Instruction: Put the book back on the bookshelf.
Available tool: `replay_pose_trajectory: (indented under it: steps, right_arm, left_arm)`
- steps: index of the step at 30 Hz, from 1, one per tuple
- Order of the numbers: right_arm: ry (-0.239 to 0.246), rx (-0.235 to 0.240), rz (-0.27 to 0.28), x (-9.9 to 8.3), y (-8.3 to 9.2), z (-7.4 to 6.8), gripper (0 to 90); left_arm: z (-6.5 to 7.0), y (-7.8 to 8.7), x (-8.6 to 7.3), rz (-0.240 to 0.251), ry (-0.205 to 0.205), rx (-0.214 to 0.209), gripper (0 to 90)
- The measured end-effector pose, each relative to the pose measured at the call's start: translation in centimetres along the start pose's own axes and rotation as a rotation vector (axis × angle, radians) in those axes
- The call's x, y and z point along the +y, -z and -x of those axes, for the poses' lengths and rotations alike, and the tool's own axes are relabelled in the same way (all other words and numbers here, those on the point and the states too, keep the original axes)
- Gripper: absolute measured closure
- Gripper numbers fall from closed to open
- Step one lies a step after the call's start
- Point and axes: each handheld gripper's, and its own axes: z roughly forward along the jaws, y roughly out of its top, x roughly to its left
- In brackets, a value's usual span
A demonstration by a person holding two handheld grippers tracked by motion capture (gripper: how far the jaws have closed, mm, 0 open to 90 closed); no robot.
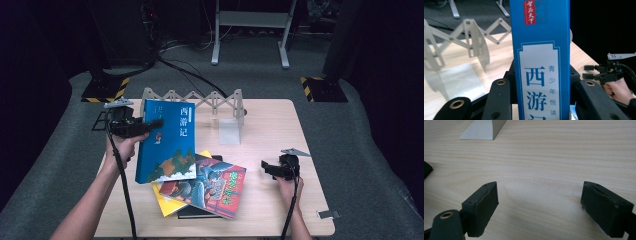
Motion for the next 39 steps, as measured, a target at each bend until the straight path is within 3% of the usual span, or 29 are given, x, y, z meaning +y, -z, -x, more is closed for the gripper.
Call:
replay_pose_trajectory:
  steps: [9,13,17,24,39]
  right_arm:
    - [0.024,0.001,-0.002,0.2,-0.2,0.1,13.7]
    - [0.031,-0.003,-0.011,0.2,-0.3,0.0,13.7]
    - [0.039,-0.009,-0.012,0.3,-0.3,-0.1,13.7]
    - [0.052,-0.015,-0.012,0.3,-0.4,-0.1,13.8]
    - [0.079,-0.022,-0.020,0.3,-0.5,-0.3,14.0]
  left_arm:
    - [0.2,2.3,1.5,0.085,-0.038,0.057,62.1]
    - [-0.1,3.0,2.1,0.099,-0.049,0.074,62.1]
    - [0.0,2.9,2.2,0.089,-0.098,0.143,62.1]
    - [-1.7,3.0,1.9,0.111,-0.055,0.198,62.0]
    - [-3.9,1.1,1.6,0.154,-0.051,0.352,62.0]
